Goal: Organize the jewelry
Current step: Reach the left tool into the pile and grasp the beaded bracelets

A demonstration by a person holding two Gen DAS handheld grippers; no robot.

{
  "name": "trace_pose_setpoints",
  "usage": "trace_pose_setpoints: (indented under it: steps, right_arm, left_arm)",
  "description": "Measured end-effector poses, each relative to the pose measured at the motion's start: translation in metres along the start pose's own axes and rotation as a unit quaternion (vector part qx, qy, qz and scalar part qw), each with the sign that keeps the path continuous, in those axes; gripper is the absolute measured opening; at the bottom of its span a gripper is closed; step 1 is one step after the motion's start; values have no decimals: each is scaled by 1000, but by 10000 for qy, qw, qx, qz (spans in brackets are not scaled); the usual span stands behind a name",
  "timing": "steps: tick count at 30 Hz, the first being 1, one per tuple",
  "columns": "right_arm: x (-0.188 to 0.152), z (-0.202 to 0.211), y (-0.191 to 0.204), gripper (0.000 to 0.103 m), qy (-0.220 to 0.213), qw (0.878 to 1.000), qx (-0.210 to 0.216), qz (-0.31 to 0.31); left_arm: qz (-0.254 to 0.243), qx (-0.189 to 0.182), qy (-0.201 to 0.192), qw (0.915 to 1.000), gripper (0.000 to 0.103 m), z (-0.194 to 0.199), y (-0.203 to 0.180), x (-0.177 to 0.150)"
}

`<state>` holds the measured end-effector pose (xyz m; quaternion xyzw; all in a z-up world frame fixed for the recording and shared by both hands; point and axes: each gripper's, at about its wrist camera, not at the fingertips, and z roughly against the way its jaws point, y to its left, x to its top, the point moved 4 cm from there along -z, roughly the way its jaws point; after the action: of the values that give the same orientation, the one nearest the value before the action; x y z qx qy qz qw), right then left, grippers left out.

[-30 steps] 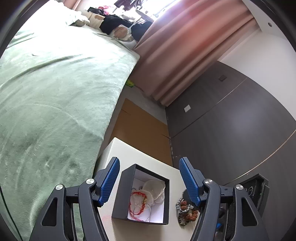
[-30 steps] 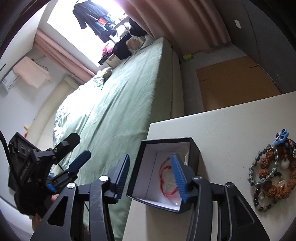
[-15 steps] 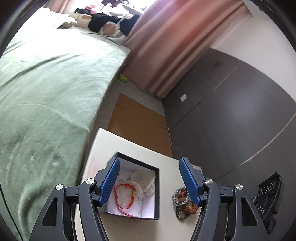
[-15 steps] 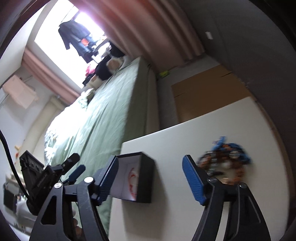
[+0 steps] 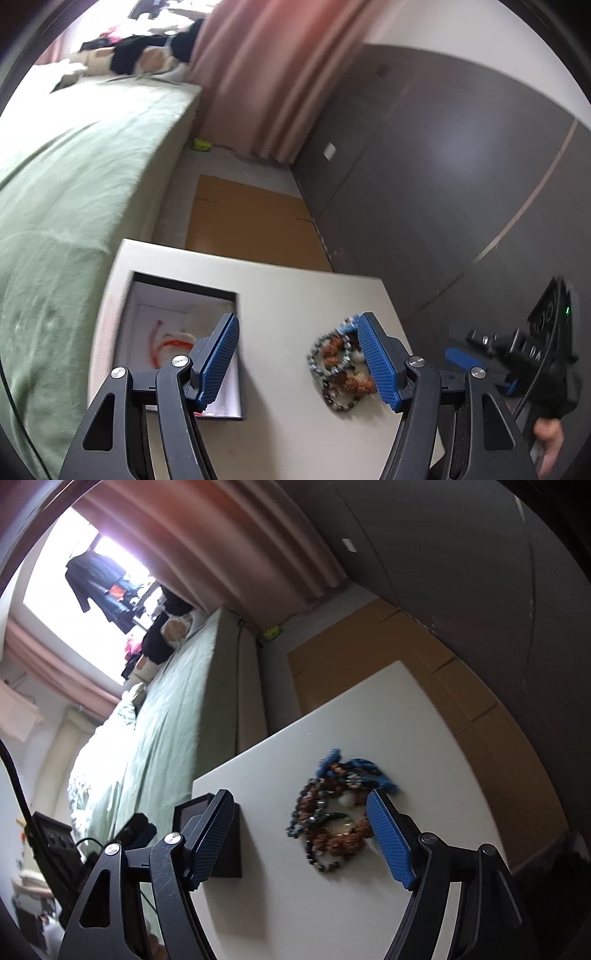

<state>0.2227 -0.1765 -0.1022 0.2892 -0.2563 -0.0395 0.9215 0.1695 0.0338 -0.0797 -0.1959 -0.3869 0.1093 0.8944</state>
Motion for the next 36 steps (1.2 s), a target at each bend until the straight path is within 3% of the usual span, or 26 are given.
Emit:
trace_pose_setpoints:
  steps: [6, 13, 27, 36]
  right_arm:
    - [4, 4, -20, 75, 84, 9996, -5, -270]
    - [9, 10, -41, 75, 110, 9985, 30, -527]
    - [7, 2, -78, 75, 445, 9946, -31, -937]
    - [9, -4, -85, 75, 501, 9931, -19, -1063]
  left_arm:
    - [-647, 98, 340, 9973, 57, -29, -37, -19]
    - [-896, 214, 705, 9932, 44, -64, -56, -38]
    - [-1548, 852, 894, 9802, 44, -112, -79, -60]
    - [-1621, 926, 1067, 9766, 44, -135, -79, -63]
